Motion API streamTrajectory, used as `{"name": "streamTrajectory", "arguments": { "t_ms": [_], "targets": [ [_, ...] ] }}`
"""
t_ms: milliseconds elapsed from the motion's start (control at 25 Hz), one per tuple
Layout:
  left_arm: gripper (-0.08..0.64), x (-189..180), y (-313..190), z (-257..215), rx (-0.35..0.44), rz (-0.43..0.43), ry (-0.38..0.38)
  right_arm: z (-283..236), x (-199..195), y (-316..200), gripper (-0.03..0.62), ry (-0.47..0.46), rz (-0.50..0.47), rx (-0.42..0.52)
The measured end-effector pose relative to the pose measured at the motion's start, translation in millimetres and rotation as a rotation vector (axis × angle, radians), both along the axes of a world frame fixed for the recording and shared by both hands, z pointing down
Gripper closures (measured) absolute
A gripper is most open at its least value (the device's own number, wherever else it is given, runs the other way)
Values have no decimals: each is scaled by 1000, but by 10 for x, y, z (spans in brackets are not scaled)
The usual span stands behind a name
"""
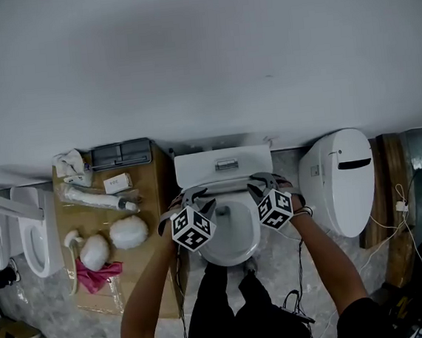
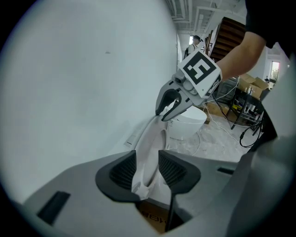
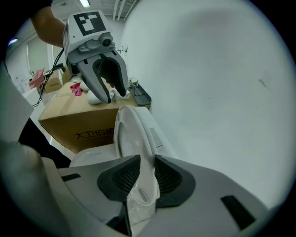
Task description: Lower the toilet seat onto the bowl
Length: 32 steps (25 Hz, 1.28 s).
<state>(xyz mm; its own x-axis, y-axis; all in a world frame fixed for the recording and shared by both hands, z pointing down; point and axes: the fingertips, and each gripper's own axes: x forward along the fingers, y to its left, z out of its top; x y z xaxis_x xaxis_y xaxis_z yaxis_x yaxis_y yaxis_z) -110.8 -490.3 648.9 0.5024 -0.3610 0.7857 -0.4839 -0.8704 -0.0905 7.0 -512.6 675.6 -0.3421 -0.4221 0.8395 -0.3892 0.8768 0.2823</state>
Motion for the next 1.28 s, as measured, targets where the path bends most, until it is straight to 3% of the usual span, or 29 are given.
{"name": "streamTrajectory", "arguments": {
  "t_ms": [440,600,800,960,1160,1280],
  "targets": [
    [405,-42,51,186,-4,24,-56,24,-11,254,491,20,-110,-26],
    [405,1,204,282,-14,80,-101,83,-49,508,509,16,-172,-74],
    [411,92,569,454,-87,184,-141,115,-66,818,522,-20,-233,-143],
    [471,128,768,533,-112,194,-157,148,-58,1064,522,-26,-282,-178],
    [471,148,1080,635,-164,251,-189,219,-53,1376,520,-33,-332,-226],
    [467,149,1344,733,-234,313,-211,300,-57,1638,510,-37,-380,-293]
  ]
}}
